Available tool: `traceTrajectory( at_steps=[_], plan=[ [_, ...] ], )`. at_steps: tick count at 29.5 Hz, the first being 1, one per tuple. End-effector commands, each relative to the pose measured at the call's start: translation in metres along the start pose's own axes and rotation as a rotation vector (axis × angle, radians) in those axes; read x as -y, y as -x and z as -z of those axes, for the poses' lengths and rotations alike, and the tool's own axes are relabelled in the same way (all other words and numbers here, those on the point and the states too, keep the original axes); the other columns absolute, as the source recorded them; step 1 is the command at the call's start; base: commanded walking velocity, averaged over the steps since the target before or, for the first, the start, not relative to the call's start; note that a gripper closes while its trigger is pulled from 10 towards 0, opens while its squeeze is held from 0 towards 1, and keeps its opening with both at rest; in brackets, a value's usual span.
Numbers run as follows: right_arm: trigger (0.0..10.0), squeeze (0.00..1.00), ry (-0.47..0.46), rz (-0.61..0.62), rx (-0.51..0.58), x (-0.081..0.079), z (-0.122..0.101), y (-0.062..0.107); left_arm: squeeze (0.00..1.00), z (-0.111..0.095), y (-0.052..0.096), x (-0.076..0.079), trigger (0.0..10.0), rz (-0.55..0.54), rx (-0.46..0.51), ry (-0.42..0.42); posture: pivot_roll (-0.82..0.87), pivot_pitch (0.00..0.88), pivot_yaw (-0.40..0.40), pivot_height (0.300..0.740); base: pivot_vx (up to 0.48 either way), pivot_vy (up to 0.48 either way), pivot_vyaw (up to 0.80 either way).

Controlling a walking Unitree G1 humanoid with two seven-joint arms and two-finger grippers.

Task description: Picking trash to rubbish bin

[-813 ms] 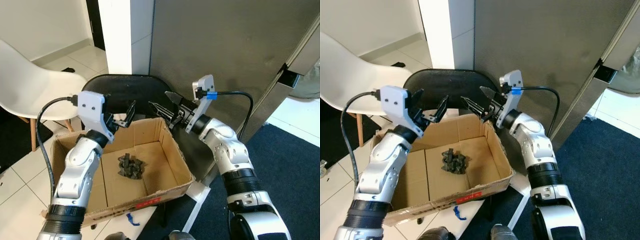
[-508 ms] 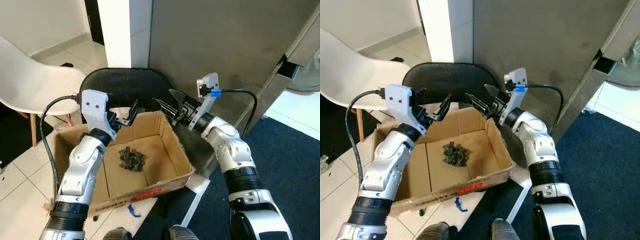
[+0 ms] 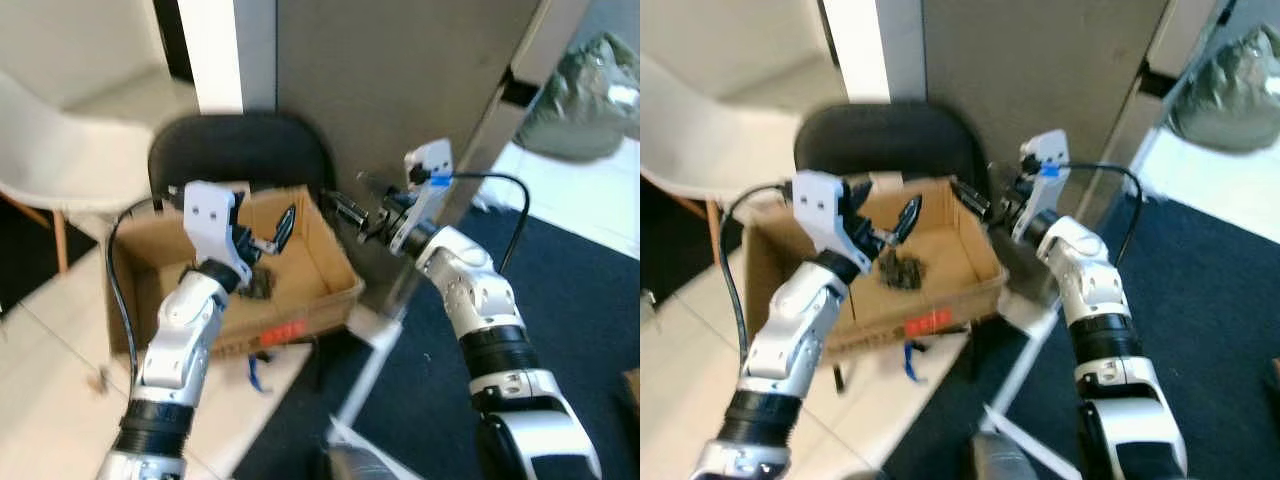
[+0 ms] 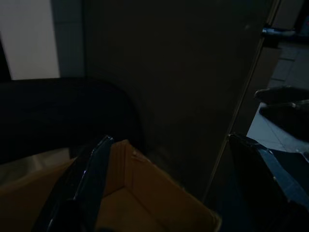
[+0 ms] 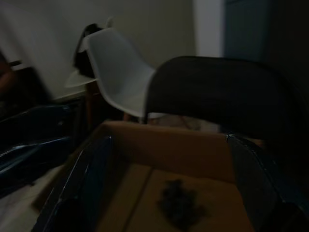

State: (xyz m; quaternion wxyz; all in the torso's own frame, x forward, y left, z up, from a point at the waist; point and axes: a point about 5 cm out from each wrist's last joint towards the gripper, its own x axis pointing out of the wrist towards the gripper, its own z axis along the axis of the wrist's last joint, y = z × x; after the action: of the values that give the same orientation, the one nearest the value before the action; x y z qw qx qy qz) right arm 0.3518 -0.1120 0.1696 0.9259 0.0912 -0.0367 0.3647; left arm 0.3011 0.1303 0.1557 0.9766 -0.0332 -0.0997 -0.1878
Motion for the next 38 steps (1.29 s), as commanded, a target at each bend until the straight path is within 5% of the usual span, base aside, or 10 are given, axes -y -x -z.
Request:
traceTrajectory(
  at_steps=[1, 38],
  plan=[
    [10.0, 0.0, 0.007, 0.005, -0.006, 0.0011, 0.0008, 0.0003, 0.0, 0.0012, -0.0001, 0.0015, 10.0, 0.006, 0.001, -0.001, -0.03, 0.0, -0.046, 0.74, -0.386, 0.0, 0.0],
    [10.0, 0.0, 0.005, 0.006, -0.029, 0.0048, 0.0031, -0.0057, 0.0, -0.0008, -0.0086, 0.0035, 10.0, 0.05, 0.019, -0.006, -0.03, 0.0, -0.054, 0.74, -0.378, 0.0, 0.0]
  ],
)
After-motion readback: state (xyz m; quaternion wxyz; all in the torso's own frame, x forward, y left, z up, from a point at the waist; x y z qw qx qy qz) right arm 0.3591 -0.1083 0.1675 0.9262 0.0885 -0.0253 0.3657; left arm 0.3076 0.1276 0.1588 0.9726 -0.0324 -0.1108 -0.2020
